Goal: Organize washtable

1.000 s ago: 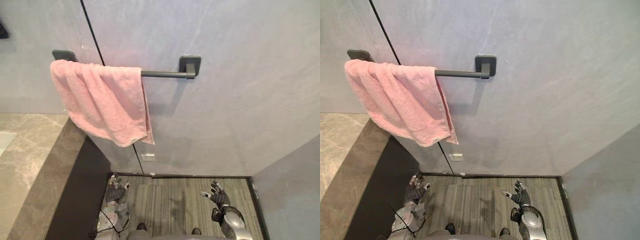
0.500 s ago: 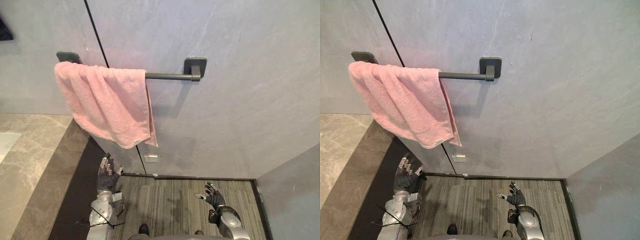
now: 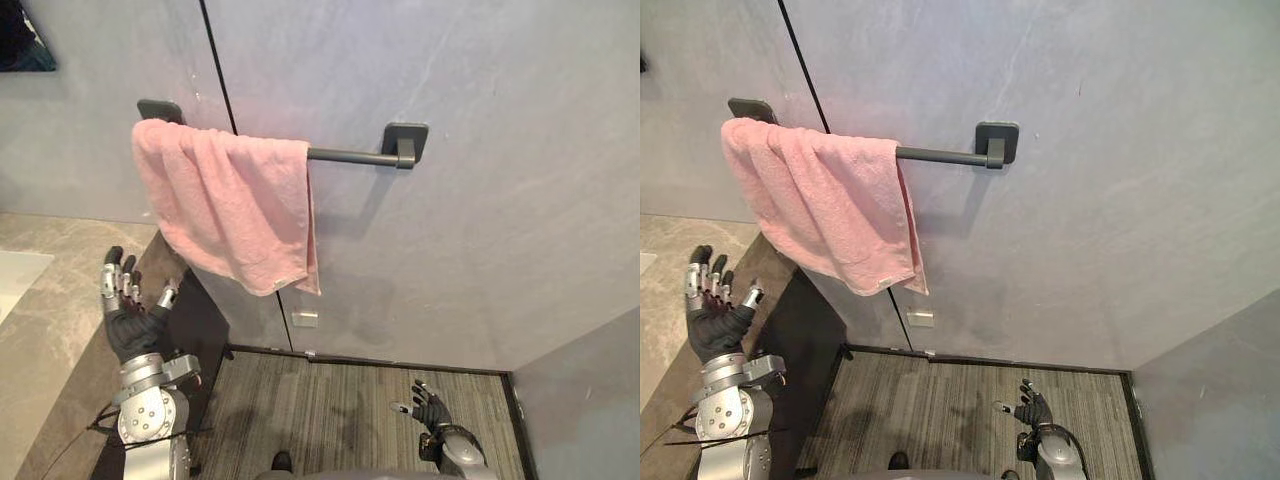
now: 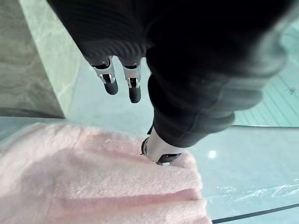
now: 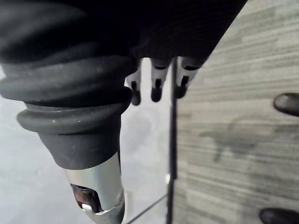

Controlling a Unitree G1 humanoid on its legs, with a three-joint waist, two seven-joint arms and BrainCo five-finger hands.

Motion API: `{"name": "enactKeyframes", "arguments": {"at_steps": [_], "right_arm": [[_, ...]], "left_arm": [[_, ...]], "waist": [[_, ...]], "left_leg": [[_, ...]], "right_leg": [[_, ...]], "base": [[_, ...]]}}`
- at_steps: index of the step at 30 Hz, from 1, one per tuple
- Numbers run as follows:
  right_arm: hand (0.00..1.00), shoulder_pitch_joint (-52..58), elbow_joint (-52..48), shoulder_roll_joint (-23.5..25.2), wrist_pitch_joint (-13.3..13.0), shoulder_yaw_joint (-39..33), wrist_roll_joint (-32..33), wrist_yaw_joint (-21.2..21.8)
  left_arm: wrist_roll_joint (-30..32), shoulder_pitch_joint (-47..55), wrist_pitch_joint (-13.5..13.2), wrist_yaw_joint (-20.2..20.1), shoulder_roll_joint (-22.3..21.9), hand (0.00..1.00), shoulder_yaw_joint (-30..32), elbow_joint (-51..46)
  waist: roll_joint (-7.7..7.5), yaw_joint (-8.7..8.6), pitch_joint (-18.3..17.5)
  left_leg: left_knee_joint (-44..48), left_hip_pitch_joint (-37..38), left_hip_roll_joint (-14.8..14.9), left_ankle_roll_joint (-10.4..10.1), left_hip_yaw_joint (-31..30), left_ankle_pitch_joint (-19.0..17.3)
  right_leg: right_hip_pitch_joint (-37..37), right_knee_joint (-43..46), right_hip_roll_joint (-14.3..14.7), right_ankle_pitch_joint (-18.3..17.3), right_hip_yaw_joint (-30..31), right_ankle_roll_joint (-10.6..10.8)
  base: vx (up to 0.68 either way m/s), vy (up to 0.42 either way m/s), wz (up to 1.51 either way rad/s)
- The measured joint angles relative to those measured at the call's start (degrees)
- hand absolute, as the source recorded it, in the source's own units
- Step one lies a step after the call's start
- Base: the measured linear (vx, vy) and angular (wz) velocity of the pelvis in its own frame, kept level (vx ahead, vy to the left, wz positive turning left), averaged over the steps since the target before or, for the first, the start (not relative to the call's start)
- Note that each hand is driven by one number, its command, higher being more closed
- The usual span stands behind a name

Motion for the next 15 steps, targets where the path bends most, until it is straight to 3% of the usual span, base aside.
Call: {"name": "enactKeyframes", "arguments": {"at_steps": [5,10,15], "right_arm": [[0.00,0.33,-0.06,-0.66,0.07,0.11,0.01,0.39],[0.00,1.08,-1.65,-2.02,0.15,0.13,0.03,1.32],[0.00,3.09,-5.48,-2.75,0.51,0.11,0.06,2.46]], "left_arm": [[-0.50,-2.45,-0.11,0.00,0.80,0.00,3.27,-0.08],[-0.50,-6.19,-0.08,-1.29,9.05,0.00,4.19,1.14],[-1.62,-11.62,0.79,-3.33,16.91,0.00,4.34,9.32]], "waist": [[-0.03,0.05,-0.05],[0.02,0.04,-0.13],[-0.05,-0.09,-0.22]], "left_leg": [[-0.37,-0.22,0.11,-0.03,0.22,-0.06],[-0.39,-0.18,0.22,-0.03,0.59,-0.06],[-0.39,-0.09,0.17,-0.01,0.93,-0.03]], "right_leg": [[0.01,0.25,0.06,-0.02,0.44,-0.01],[-0.19,0.31,0.21,-0.01,1.07,-0.03],[-0.40,0.28,0.20,-0.01,1.31,-0.03]], "base": [[-0.06,-0.005,-0.02],[-0.03,-0.006,-0.04],[0.00,-0.002,-0.03]]}}
